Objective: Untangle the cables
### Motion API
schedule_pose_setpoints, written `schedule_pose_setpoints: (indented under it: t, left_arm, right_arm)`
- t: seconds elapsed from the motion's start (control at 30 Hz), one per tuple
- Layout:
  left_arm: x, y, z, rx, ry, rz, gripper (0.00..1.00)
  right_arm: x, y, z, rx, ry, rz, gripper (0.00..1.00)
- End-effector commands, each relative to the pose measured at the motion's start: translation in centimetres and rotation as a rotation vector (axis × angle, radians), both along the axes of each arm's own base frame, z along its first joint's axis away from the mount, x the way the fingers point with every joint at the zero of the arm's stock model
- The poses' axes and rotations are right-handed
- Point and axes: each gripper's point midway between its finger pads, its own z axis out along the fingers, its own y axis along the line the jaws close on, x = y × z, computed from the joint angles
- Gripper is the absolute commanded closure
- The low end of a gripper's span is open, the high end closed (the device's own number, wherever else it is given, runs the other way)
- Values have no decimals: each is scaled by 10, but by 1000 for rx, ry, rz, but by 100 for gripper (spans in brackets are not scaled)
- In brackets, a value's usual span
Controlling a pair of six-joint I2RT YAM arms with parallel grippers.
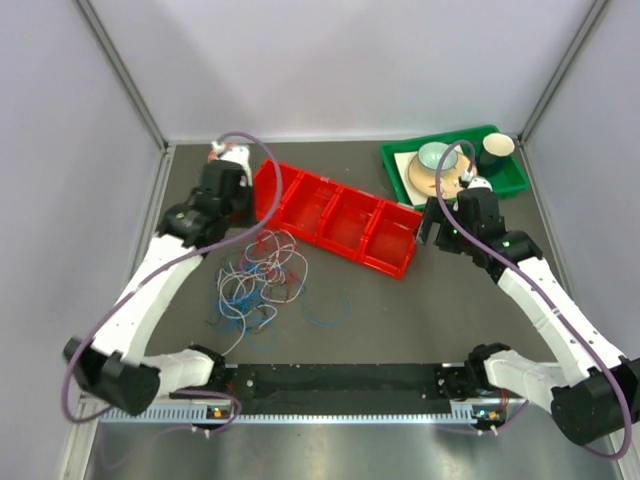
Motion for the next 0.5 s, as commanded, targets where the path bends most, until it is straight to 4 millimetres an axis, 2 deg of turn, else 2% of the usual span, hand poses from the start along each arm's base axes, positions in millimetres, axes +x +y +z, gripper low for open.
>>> schedule_pose_setpoints:
  t: [0.0,0.03,0.1,0.13,0.23,0.33,0.47]
  left_arm:
    - [-25,6,90,-92,-200,-32,100]
    - [-30,7,118,-126,-263,-33,100]
    - [-36,5,144,-175,-314,-41,100]
    - [-42,4,168,-214,-371,-48,100]
    - [-53,-3,204,-306,-461,-87,100]
    - [-55,-6,218,-342,-491,-99,100]
    - [-50,-9,216,-348,-478,-96,100]
  right_arm:
    - [7,10,19,48,-70,27,1]
    - [7,12,19,55,-68,29,1]
    - [8,16,20,69,-71,41,1]
    - [8,17,21,75,-74,44,1]
    - [7,26,24,106,-81,68,1]
    - [6,40,27,156,-91,107,1]
    - [-1,69,29,204,-105,187,1]
